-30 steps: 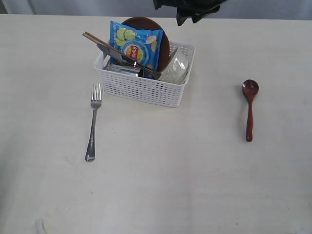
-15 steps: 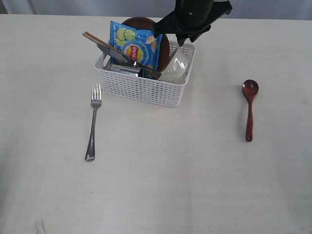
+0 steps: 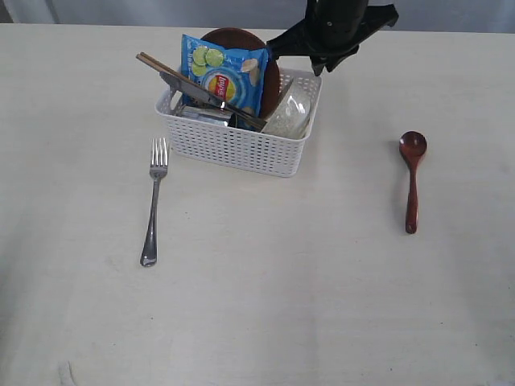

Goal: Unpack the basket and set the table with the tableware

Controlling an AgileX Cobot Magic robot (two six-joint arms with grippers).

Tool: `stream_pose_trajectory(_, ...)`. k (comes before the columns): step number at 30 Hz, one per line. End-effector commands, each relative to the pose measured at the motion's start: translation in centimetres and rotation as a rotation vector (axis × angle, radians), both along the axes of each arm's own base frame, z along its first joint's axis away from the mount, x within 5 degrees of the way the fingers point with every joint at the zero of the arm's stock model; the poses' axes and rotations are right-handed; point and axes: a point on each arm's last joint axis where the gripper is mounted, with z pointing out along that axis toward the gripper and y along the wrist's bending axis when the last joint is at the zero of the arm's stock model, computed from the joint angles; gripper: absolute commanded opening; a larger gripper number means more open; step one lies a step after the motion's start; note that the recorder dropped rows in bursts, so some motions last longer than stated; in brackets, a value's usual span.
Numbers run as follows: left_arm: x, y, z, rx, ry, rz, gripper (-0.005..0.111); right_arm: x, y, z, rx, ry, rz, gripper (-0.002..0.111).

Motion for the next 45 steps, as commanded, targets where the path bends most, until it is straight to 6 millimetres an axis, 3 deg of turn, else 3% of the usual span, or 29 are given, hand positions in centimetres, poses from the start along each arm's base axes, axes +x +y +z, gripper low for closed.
stream_pose_trajectory(1, 0.0, 0.0, -0.1, -0.008, -0.001, -0.005, 0.000, 0.5, 0.0, -1.4, 0.004, 0.019, -0.015, 0.017)
stream_pose_trajectory(8, 0.0, 0.0, -0.1, -0.008, -0.001, -0.005, 0.000, 1.0, -0.4, -2.8, -0.009, 0.038, -0.031, 0.017)
stream_pose_trajectory(17, 0.0, 0.0, -0.1, -0.008, -0.001, -0.005, 0.000, 2.5, -5.1, -2.8, -0.058, 0.056, -0.157, 0.017)
stream_pose_trajectory(21, 0.0, 0.0, -0.1, -0.008, -0.001, -0.005, 0.000, 2.9, -6.8, -2.1, -0.018, 0.054, -0.211, 0.017)
stream_pose_trajectory(26, 0.0, 0.0, -0.1, -0.008, -0.001, -0.005, 0.000, 2.7, -7.3, 0.8, 0.113, 0.019, -0.161, 0.017)
stream_pose_trajectory(32, 0.0, 0.0, -0.1, -0.008, -0.001, -0.005, 0.000, 1.3, -6.2, 5.1, 0.238, -0.034, -0.005, 0.017)
stream_pose_trajectory(35, 0.0, 0.0, -0.1, -0.008, -0.001, -0.005, 0.000, 0.5, -4.0, 6.4, 0.317, -0.060, 0.181, 0.017)
stream_pose_trajectory(40, 0.0, 0.0, -0.1, -0.008, -0.001, -0.005, 0.000, -1.0, 0.9, 5.9, 0.342, -0.085, 0.432, 0.019)
stream_pose_trajectory(45, 0.0, 0.0, -0.1, -0.008, -0.001, -0.005, 0.000, -1.4, 4.0, 3.3, 0.290, -0.084, 0.506, 0.046)
